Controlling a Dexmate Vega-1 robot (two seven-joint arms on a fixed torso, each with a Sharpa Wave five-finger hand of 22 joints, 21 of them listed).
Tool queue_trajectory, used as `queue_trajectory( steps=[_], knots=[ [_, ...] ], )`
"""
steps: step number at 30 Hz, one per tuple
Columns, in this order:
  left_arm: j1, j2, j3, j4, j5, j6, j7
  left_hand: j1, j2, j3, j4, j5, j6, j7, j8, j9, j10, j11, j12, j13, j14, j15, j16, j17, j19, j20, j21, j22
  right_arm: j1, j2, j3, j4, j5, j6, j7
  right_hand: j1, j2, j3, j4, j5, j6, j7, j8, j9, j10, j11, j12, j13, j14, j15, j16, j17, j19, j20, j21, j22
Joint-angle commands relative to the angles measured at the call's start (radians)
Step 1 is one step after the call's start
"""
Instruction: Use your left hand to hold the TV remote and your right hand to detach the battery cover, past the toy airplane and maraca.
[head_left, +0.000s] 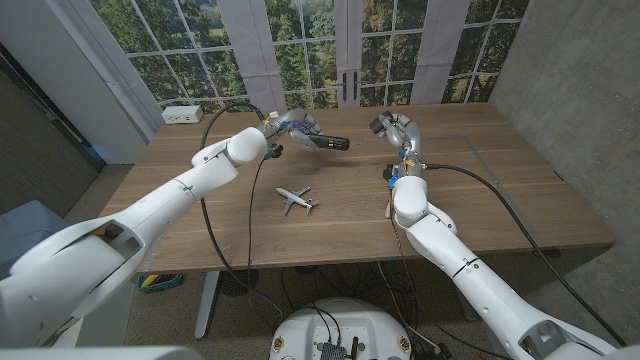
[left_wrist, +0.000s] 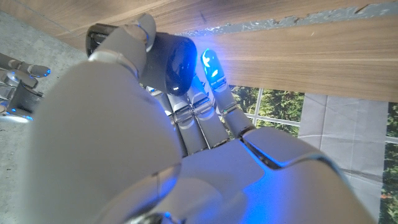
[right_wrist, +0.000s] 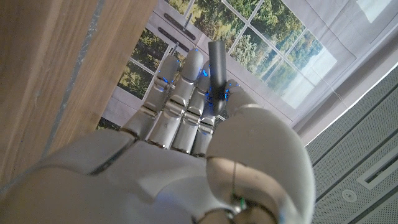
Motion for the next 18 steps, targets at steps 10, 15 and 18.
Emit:
queue_trajectory(
  steps=[10, 15, 18],
  knots=[
    [0.029, 0.037, 0.016, -0.075, 0.024, 0.119, 0.010, 0.084, 0.084, 0.057, 0.055, -0.018, 0.003, -0.003, -0.007, -0.003, 0.039, -0.053, -0.006, 0.002, 0.067, -0.111, -0.004, 0.007, -0.013, -0.125, 0.013, 0.003, 0.089, -0.101, -0.071, -0.087, 0.033, -0.457, 0.111, -0.020, 0.004, 0.149, 0.057, -0.002, 0.010, 0.010, -0.021, -0.018, 0.021, -0.002, -0.012, -0.016, -0.009, -0.046, -0.011, -0.004, -0.011, -0.050, 0.026, -0.006],
    [0.035, 0.044, 0.020, -0.085, 0.032, 0.133, 0.014, 0.086, 0.084, 0.058, 0.055, -0.021, 0.004, -0.003, -0.009, -0.004, 0.039, -0.053, -0.005, 0.003, 0.067, -0.110, -0.005, 0.008, -0.014, -0.125, 0.014, 0.002, 0.123, -0.117, -0.101, -0.086, 0.028, -0.531, 0.132, -0.025, 0.005, 0.149, 0.055, -0.003, 0.011, 0.009, -0.028, -0.025, 0.018, -0.002, -0.018, -0.023, -0.011, -0.046, -0.015, -0.010, -0.015, -0.048, 0.032, -0.009],
    [0.033, 0.050, 0.023, -0.094, 0.035, 0.149, 0.001, 0.087, 0.084, 0.058, 0.055, -0.023, 0.006, -0.003, -0.010, -0.005, 0.037, -0.053, -0.006, 0.003, 0.067, -0.110, -0.007, 0.009, -0.015, -0.125, 0.015, 0.002, 0.147, -0.126, -0.117, -0.086, 0.034, -0.578, 0.155, -0.027, 0.006, 0.151, 0.053, -0.003, 0.011, 0.009, -0.032, -0.028, 0.018, 0.000, -0.022, -0.029, -0.012, -0.047, -0.017, -0.012, -0.016, -0.049, 0.036, -0.010]
  ],
)
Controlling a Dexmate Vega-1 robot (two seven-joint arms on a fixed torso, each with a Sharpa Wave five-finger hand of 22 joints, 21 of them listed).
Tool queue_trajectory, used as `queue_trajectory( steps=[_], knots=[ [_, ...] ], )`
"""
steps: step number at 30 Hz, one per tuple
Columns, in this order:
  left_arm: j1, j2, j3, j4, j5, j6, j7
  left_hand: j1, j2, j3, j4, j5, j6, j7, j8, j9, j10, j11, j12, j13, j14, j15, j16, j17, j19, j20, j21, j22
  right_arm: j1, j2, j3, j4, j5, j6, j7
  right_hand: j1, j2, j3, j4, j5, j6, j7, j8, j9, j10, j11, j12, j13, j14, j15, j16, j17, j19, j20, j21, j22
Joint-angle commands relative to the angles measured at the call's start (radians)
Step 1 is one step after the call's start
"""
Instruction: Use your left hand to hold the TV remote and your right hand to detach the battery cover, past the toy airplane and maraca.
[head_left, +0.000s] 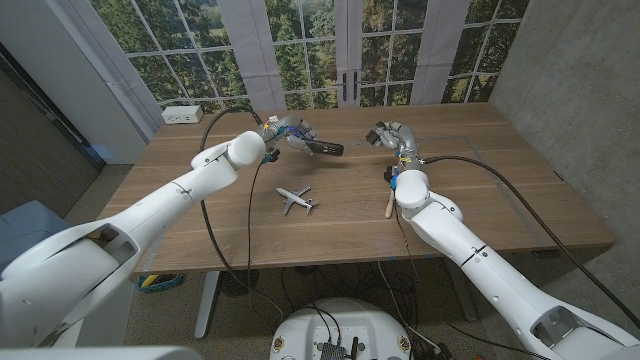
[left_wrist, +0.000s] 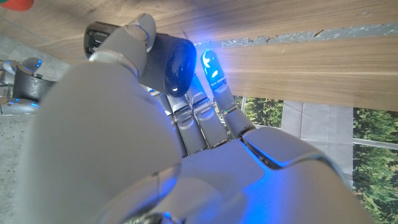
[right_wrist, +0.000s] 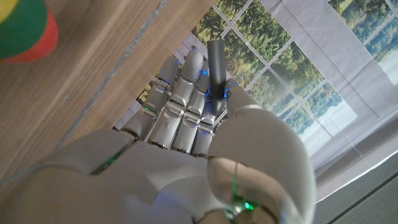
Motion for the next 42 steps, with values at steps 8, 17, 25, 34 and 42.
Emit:
queue_trajectory(
  steps=[8, 17, 25, 34, 42],
  knots=[
    [0.006, 0.035, 0.019, -0.053, 0.018, 0.102, -0.043, 0.087, 0.085, 0.058, 0.054, -0.006, 0.008, -0.002, -0.003, 0.000, 0.033, -0.039, -0.005, 0.004, 0.071, -0.105, -0.004, 0.007, -0.010, -0.128, 0.009, 0.001, 0.126, -0.059, -0.092, -0.005, 0.027, -0.342, 0.128, -0.011, 0.008, 0.116, 0.083, 0.004, 0.006, 0.006, -0.018, -0.012, 0.013, -0.003, -0.012, -0.014, -0.006, -0.050, -0.010, -0.009, -0.010, -0.051, 0.020, -0.004],
    [-0.014, 0.042, 0.045, -0.058, 0.041, 0.164, -0.083, 0.088, 0.085, 0.059, 0.055, -0.013, 0.004, -0.001, -0.007, 0.002, 0.032, -0.040, -0.006, 0.003, 0.068, -0.105, -0.009, 0.009, -0.011, -0.126, 0.013, 0.001, 0.165, -0.061, -0.125, 0.022, 0.040, -0.388, 0.154, -0.014, 0.010, 0.118, 0.078, 0.004, 0.009, 0.007, -0.026, -0.019, 0.011, -0.006, -0.014, -0.013, -0.007, -0.050, -0.012, -0.011, -0.015, -0.051, 0.028, -0.006],
    [-0.039, 0.045, 0.084, -0.075, 0.098, 0.229, -0.110, 0.086, 0.087, 0.060, 0.057, -0.019, -0.006, 0.001, -0.014, 0.003, 0.026, -0.040, -0.010, 0.000, 0.063, -0.106, -0.015, 0.008, -0.016, -0.126, 0.014, 0.000, 0.191, -0.053, -0.150, 0.051, 0.043, -0.415, 0.159, -0.015, 0.008, 0.116, 0.071, 0.003, 0.014, 0.009, -0.031, -0.025, 0.015, -0.001, -0.018, -0.020, -0.005, -0.052, -0.015, -0.019, -0.014, -0.049, 0.036, -0.007],
    [-0.050, 0.046, 0.112, -0.088, 0.151, 0.266, -0.119, 0.084, 0.092, 0.060, 0.058, -0.032, -0.018, -0.004, -0.024, 0.001, 0.011, -0.042, -0.017, -0.006, 0.053, -0.106, -0.028, 0.001, -0.025, -0.127, 0.016, 0.000, 0.219, -0.043, -0.179, 0.077, 0.032, -0.447, 0.156, -0.014, 0.003, 0.110, 0.054, 0.001, 0.024, 0.014, -0.041, -0.039, 0.020, 0.002, -0.027, -0.033, -0.003, -0.049, -0.016, -0.028, -0.017, -0.047, 0.048, -0.009],
    [-0.072, 0.045, 0.155, -0.104, 0.230, 0.327, -0.152, 0.086, 0.095, 0.057, 0.056, -0.056, -0.030, 0.002, -0.041, -0.006, -0.018, -0.049, -0.027, -0.019, 0.036, -0.108, -0.059, -0.025, -0.036, -0.127, 0.021, 0.001, 0.231, -0.029, -0.200, 0.092, 0.011, -0.484, 0.129, -0.010, -0.003, 0.098, 0.033, 0.005, 0.029, 0.017, -0.054, -0.053, 0.022, 0.011, -0.042, -0.056, -0.009, -0.046, -0.024, -0.049, -0.009, -0.027, 0.062, -0.011]
  ],
)
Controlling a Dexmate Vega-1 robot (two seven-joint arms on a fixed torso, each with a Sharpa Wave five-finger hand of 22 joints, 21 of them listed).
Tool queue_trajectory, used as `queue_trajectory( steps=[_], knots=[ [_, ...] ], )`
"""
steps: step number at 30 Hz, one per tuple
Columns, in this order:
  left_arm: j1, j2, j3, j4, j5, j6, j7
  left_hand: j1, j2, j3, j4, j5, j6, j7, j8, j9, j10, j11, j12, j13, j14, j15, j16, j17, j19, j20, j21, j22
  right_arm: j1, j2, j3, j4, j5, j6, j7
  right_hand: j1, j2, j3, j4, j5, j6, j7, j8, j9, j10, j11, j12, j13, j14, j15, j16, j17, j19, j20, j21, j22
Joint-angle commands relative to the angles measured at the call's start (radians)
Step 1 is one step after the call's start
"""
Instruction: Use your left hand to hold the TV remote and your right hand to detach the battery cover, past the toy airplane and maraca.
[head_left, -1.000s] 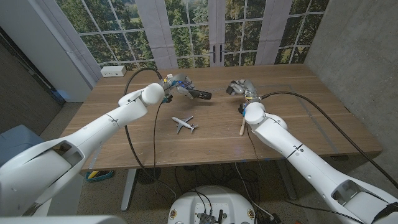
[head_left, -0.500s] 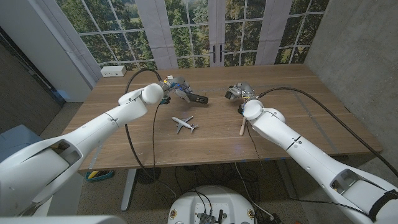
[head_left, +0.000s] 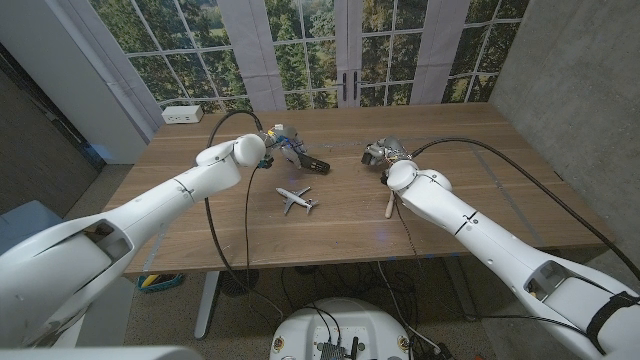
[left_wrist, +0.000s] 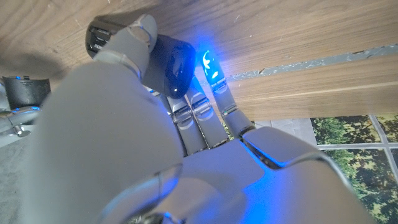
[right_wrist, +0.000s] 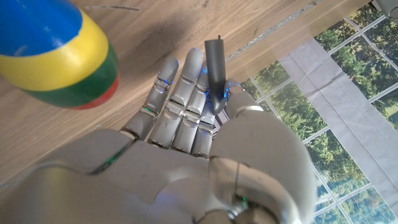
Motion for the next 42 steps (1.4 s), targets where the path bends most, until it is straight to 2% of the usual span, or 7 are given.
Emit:
queue_trajectory(
  steps=[1, 16, 22, 26, 31, 34, 42],
  knots=[
    [-0.037, 0.000, 0.070, -0.026, 0.109, 0.086, -0.050, 0.072, 0.085, 0.058, 0.054, -0.016, -0.021, 0.004, -0.016, -0.003, -0.002, -0.029, -0.008, -0.008, 0.038, -0.092, -0.021, -0.015, -0.015, -0.127, 0.006, 0.001, 0.026, 0.015, -0.033, 0.027, -0.027, -0.061, -0.025, 0.015, -0.002, 0.069, 0.058, 0.008, 0.015, 0.009, -0.010, -0.007, 0.011, -0.002, -0.009, -0.009, -0.006, -0.048, -0.003, -0.008, 0.006, -0.026, 0.011, 0.000],
    [-0.091, -0.018, 0.147, -0.013, 0.232, 0.132, -0.158, 0.013, 0.097, 0.015, 0.066, -0.097, -0.106, 0.000, -0.103, -0.035, -0.161, -0.035, -0.020, -0.074, -0.013, -0.093, -0.109, -0.149, -0.079, -0.119, -0.012, -0.004, 0.028, 0.021, -0.050, 0.036, -0.058, -0.082, -0.054, 0.041, -0.030, 0.044, 0.008, 0.018, 0.013, 0.003, -0.030, -0.028, 0.002, 0.006, -0.035, -0.033, -0.031, -0.052, -0.012, -0.034, 0.007, -0.018, 0.025, -0.002],
    [-0.098, -0.019, 0.158, -0.014, 0.266, 0.134, -0.174, -0.051, 0.107, 0.005, 0.062, -0.148, -0.192, -0.033, -0.120, -0.064, -0.279, -0.037, -0.020, -0.141, -0.155, -0.089, -0.137, -0.274, -0.101, -0.120, -0.061, -0.008, 0.035, 0.028, -0.054, 0.039, -0.065, -0.109, -0.058, 0.030, -0.050, 0.016, 0.006, 0.021, -0.021, 0.004, -0.053, -0.039, -0.037, 0.012, -0.059, -0.036, -0.065, -0.040, -0.026, -0.053, 0.000, -0.011, 0.030, -0.004],
    [-0.094, -0.017, 0.162, -0.023, 0.293, 0.139, -0.174, -0.095, 0.092, 0.003, 0.064, -0.174, -0.287, -0.044, -0.125, -0.084, -0.398, -0.026, -0.023, -0.176, -0.257, -0.088, -0.135, -0.352, -0.120, -0.120, -0.098, -0.008, 0.042, 0.034, -0.062, 0.043, -0.075, -0.128, -0.065, 0.009, -0.068, -0.014, 0.011, 0.026, -0.080, -0.005, -0.094, -0.059, -0.126, 0.026, -0.124, -0.061, -0.148, -0.020, -0.062, -0.088, -0.015, 0.008, 0.034, -0.004],
    [-0.089, -0.017, 0.157, -0.028, 0.306, 0.136, -0.177, -0.139, 0.082, -0.027, 0.069, -0.205, -0.395, -0.048, -0.126, -0.109, -0.540, -0.009, -0.024, -0.216, -0.411, -0.083, -0.128, -0.406, -0.206, -0.085, -0.159, -0.010, 0.056, 0.037, -0.077, 0.045, -0.084, -0.166, -0.060, -0.004, -0.090, -0.034, 0.008, 0.027, -0.150, -0.015, -0.141, -0.085, -0.222, 0.036, -0.199, -0.091, -0.231, 0.001, -0.097, -0.120, -0.041, 0.026, 0.032, -0.004],
    [-0.080, -0.014, 0.152, -0.034, 0.317, 0.135, -0.164, -0.163, 0.073, -0.052, 0.071, -0.217, -0.422, -0.052, -0.121, -0.121, -0.632, 0.017, -0.027, -0.242, -0.513, -0.074, -0.131, -0.431, -0.236, -0.059, -0.195, -0.014, 0.063, 0.040, -0.084, 0.048, -0.087, -0.182, -0.056, -0.019, -0.099, -0.050, 0.013, 0.024, -0.198, -0.017, -0.176, -0.105, -0.332, 0.054, -0.272, -0.116, -0.292, 0.018, -0.117, -0.140, -0.068, 0.032, 0.025, -0.005],
    [-0.050, -0.005, 0.123, -0.050, 0.319, 0.122, -0.120, -0.212, 0.068, -0.118, 0.075, -0.246, -0.666, -0.066, -0.141, -0.149, -0.877, 0.079, -0.027, -0.334, -0.746, -0.003, -0.131, -0.533, -0.333, -0.033, -0.324, -0.017, 0.059, 0.039, -0.086, 0.044, -0.093, -0.174, -0.062, -0.035, -0.138, -0.061, 0.009, 0.018, -0.286, -0.014, -0.247, -0.137, -0.498, 0.092, -0.377, -0.154, -0.471, 0.070, -0.207, -0.207, -0.127, 0.045, -0.002, -0.010]
  ],
)
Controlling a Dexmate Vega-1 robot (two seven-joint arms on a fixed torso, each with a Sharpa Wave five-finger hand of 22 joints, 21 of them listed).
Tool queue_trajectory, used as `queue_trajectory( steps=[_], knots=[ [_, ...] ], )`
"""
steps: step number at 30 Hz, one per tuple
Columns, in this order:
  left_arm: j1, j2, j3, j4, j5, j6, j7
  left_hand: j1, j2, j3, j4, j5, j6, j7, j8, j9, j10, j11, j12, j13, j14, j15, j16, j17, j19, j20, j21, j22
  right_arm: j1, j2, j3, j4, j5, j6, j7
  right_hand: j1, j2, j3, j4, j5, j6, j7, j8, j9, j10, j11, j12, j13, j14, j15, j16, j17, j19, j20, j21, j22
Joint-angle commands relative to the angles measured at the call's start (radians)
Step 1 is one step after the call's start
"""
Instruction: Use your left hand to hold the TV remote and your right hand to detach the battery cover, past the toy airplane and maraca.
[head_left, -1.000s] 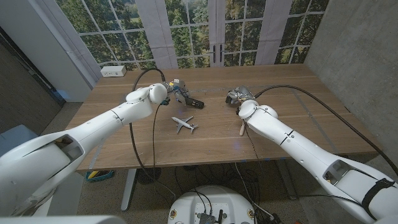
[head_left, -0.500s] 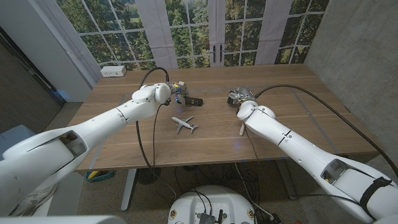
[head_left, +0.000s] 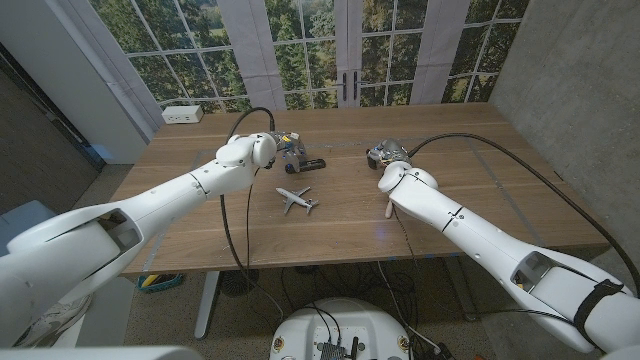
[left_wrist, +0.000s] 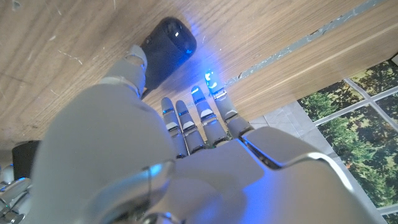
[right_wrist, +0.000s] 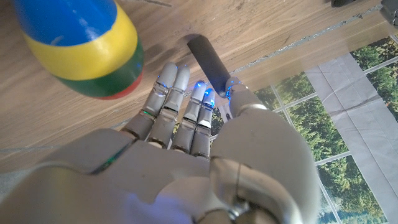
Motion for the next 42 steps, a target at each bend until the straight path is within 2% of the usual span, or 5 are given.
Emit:
queue_trajectory(
  steps=[1, 9, 17, 34, 42],
  knots=[
    [0.036, 0.012, -0.031, -0.024, 0.026, -0.011, 0.049, -0.034, 0.006, -0.028, 0.006, -0.015, -0.153, -0.001, -0.003, -0.011, -0.123, 0.035, 0.000, -0.050, -0.107, -0.088, 0.005, -0.060, -0.047, -0.035, -0.071, 0.001, 0.001, 0.001, -0.008, -0.004, -0.013, -0.011, -0.006, -0.008, -0.037, -0.010, 0.003, -0.005, -0.052, 0.002, -0.043, -0.017, -0.095, 0.030, -0.058, -0.021, -0.111, -0.019, -0.053, -0.038, -0.039, 0.008, -0.023, -0.003],
    [0.088, 0.040, -0.094, -0.050, -0.030, -0.082, 0.127, -0.163, 0.024, -0.085, 0.028, -0.025, -0.447, -0.008, 0.001, -0.019, -0.386, 0.073, 0.002, -0.119, -0.293, -0.010, 0.001, -0.155, -0.123, 0.000, -0.227, 0.002, -0.038, -0.024, 0.019, -0.032, -0.006, 0.073, -0.011, -0.173, -0.095, -0.111, 0.052, -0.009, -0.204, 0.045, -0.158, -0.054, -0.278, 0.090, -0.107, -0.094, -0.335, 0.082, -0.085, -0.115, -0.172, 0.094, -0.138, -0.009],
    [0.154, 0.060, -0.195, -0.047, -0.171, -0.205, 0.226, -0.332, 0.031, -0.133, 0.057, -0.018, -0.602, -0.054, 0.002, -0.021, -0.568, 0.078, 0.002, -0.127, -0.499, 0.051, -0.003, -0.170, -0.268, 0.029, -0.395, 0.003, -0.100, -0.049, 0.083, -0.038, 0.050, 0.254, 0.013, -0.336, -0.104, -0.184, 0.115, 0.001, -0.239, 0.060, -0.180, -0.063, -0.341, 0.123, -0.107, -0.136, -0.427, 0.112, -0.091, -0.168, -0.236, 0.132, -0.221, -0.009],
    [0.244, 0.049, -0.340, 0.088, -0.503, -0.566, 0.304, -0.586, 0.182, -0.141, 0.141, -0.014, -0.640, -0.104, 0.038, -0.026, -0.632, 0.040, 0.033, -0.133, -0.639, 0.027, 0.020, -0.171, -0.367, 0.039, -0.578, 0.005, -0.181, -0.093, 0.179, -0.008, 0.172, 0.571, 0.122, -0.529, -0.079, -0.250, 0.182, 0.008, -0.324, -0.017, -0.195, -0.079, -0.464, 0.086, -0.105, -0.243, -0.599, 0.088, -0.098, -0.317, -0.352, 0.097, -0.385, -0.012],
    [0.250, 0.035, -0.360, 0.158, -0.597, -0.694, 0.270, -0.620, 0.182, -0.147, 0.145, -0.017, -0.652, -0.105, 0.022, -0.028, -0.643, 0.039, 0.022, -0.134, -0.652, 0.017, 0.011, -0.171, -0.402, 0.018, -0.612, 0.005, -0.229, -0.083, 0.218, 0.060, 0.205, 0.814, 0.144, -0.594, -0.032, -0.255, 0.218, 0.014, -0.311, 0.029, -0.188, -0.083, -0.448, 0.070, -0.096, -0.278, -0.600, 0.053, -0.090, -0.367, -0.359, 0.059, -0.428, -0.012]
  ],
)
